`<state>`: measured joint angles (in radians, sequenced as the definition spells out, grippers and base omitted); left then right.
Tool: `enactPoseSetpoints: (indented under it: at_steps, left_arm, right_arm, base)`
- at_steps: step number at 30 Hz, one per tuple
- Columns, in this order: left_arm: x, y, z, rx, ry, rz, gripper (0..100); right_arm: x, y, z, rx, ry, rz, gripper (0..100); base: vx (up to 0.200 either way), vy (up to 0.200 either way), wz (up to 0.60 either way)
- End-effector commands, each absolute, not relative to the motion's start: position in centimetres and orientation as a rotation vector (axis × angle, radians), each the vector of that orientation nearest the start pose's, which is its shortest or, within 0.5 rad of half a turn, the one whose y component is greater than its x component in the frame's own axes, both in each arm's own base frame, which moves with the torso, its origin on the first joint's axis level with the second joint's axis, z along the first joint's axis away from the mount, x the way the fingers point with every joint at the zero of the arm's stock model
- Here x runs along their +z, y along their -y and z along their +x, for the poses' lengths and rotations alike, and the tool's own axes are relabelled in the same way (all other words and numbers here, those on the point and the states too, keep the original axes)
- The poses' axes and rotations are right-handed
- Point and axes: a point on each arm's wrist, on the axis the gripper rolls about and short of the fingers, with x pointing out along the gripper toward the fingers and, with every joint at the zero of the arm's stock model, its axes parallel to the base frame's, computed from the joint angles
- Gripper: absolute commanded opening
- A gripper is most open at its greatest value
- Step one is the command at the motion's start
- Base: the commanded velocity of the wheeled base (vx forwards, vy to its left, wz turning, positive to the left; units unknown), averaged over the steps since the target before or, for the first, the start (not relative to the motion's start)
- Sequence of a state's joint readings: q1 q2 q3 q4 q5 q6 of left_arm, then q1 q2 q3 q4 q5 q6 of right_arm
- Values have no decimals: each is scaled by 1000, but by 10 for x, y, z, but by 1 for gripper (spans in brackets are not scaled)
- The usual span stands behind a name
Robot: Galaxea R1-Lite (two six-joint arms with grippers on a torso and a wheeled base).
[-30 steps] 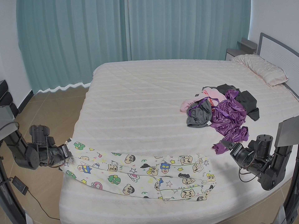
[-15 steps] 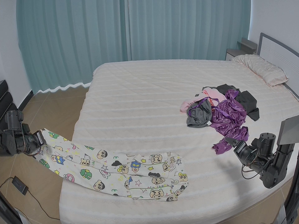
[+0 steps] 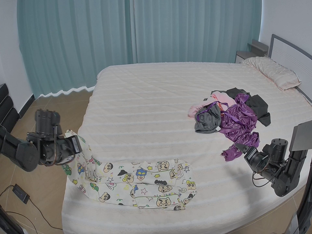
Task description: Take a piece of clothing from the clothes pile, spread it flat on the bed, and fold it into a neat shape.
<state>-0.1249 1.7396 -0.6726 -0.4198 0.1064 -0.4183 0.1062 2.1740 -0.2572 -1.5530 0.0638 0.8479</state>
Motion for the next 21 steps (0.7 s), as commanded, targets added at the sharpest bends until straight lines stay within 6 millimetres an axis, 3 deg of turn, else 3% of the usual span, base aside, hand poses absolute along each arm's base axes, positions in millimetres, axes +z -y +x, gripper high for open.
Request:
enactPoseSetpoints:
  at_steps: [1,4,13,21]
  left_arm:
    - [97,108,274,34,-695,-289,0]
    - [86,140,271,-6,-726,-295,0]
    - [59,201,270,-52,-773,-324,0]
    - [65,246,253,-164,-766,-386,0]
  right_arm:
    - [23,-33,275,18,-400,829,100]
    - [23,-33,275,18,-402,829,100]
    - [22,-33,276,18,-402,829,100]
    - [21,-33,276,13,-403,828,100]
  base:
    - [0,0,0]
    - [0,0,0]
    - [0,0,0]
    - [0,0,0]
